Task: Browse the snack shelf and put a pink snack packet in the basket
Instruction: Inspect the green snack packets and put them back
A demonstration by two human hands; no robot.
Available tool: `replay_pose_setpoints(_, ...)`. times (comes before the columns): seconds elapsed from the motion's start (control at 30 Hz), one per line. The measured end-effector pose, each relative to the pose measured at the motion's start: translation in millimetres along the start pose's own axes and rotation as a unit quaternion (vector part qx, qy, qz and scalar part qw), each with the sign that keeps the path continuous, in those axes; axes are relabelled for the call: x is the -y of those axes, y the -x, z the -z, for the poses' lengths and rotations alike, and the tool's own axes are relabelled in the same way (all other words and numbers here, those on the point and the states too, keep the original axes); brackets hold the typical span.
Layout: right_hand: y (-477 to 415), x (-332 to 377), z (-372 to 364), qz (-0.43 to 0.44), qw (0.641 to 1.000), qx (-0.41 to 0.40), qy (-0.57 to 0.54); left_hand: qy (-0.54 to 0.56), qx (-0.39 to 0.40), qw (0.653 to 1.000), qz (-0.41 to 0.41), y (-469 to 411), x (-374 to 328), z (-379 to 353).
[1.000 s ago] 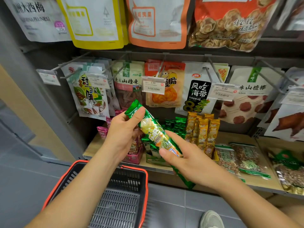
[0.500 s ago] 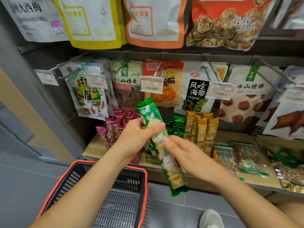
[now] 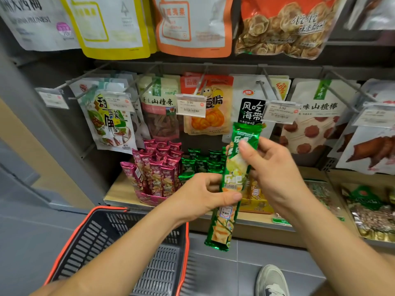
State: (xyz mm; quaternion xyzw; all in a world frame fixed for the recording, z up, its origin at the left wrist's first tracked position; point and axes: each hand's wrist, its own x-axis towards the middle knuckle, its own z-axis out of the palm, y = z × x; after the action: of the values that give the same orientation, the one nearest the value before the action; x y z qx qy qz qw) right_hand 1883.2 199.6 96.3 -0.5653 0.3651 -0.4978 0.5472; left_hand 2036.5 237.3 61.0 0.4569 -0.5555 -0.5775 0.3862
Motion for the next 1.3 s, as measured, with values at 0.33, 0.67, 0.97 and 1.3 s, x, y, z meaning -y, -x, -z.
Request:
replay_pose_setpoints(0.33,-4,9,18,-0.034,0.989,-0.087,-0.114,0.025,0.047,0.998,-0.014,5,3,-20)
replay_pose_setpoints(0.67,-5,9,35,-0.041,0.998,-0.040,-0.030,-0.036,0.041,0.999,-0.004,8,13,-3)
replay_pose_setpoints(0.97,-2,9,35,0.009,0.989,-0.033,0.141,0.156,0.110,0.981,0.038,11,20,14)
replay_pose_setpoints(1.3,-8,11,40,-0.005,0.994,-0.083,0.068,-0.103,-0.044,0.993,0.032,7,27,30)
